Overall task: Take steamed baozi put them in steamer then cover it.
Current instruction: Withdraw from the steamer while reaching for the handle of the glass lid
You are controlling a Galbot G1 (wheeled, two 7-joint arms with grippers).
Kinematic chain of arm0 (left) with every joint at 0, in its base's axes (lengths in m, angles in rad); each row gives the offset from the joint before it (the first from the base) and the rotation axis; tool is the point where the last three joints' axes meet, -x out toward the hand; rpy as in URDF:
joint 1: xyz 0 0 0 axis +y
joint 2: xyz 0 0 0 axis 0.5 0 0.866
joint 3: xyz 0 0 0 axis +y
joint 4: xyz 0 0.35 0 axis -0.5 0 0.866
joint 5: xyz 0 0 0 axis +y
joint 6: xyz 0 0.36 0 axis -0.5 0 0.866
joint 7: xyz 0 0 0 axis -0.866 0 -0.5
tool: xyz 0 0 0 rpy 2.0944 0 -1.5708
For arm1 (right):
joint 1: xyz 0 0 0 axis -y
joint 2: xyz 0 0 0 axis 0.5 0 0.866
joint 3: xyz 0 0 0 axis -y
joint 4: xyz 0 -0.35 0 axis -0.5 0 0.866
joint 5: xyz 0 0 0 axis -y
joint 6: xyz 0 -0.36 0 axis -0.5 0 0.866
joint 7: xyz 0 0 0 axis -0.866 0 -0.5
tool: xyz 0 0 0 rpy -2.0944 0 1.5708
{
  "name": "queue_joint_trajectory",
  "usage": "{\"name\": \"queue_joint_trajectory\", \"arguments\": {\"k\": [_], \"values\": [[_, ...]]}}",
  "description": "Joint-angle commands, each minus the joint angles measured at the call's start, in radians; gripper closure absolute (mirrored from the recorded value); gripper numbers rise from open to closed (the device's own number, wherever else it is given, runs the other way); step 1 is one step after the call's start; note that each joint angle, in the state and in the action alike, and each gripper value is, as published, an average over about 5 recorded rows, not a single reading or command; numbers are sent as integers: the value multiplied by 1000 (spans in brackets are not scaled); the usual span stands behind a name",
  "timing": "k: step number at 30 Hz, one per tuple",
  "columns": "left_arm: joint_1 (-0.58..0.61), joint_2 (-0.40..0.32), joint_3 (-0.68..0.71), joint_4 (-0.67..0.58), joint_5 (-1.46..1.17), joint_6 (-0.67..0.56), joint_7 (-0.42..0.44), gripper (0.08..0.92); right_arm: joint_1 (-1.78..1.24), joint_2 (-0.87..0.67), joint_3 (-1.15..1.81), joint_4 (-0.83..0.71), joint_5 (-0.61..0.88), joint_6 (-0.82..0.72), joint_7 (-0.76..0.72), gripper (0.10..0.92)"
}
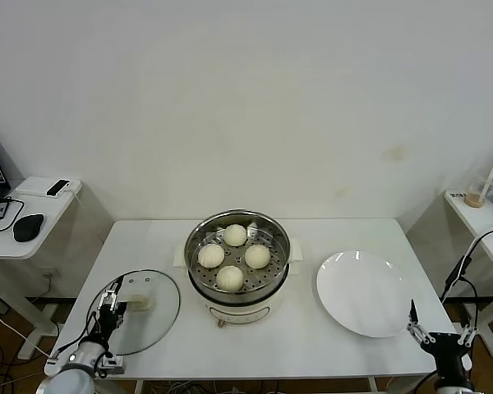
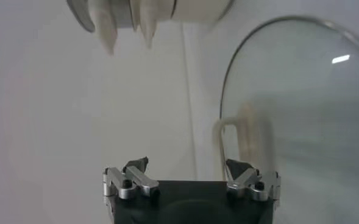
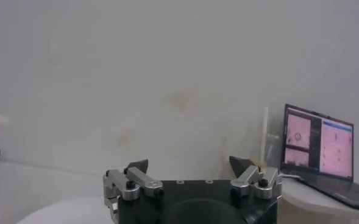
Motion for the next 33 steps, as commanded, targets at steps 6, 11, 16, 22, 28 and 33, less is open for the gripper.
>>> {"name": "queue_joint_trajectory", "arguments": {"k": [6, 11, 16, 22, 28, 33], "values": [[-127, -6, 18, 144, 5, -11, -2, 177, -6, 18, -6, -20, -28, 13, 1, 203], [-115, -10, 19, 145, -9, -16, -7, 194, -9, 18, -5, -18, -32, 14, 1, 203], [-88, -19, 17, 126, -17, -22, -22, 329, -10, 17, -7, -16, -34, 16, 0, 203], [-52, -29, 14, 102, -24, -26, -47, 502, -11, 15, -11, -16, -39, 20, 0, 203], [-37, -32, 9, 79, -47, -29, -77, 675, -14, 12, -21, -12, -43, 18, -1, 203], [-29, -30, -5, 50, -66, -27, -118, 817, -19, 10, -27, -9, -42, 16, -3, 203]]}}
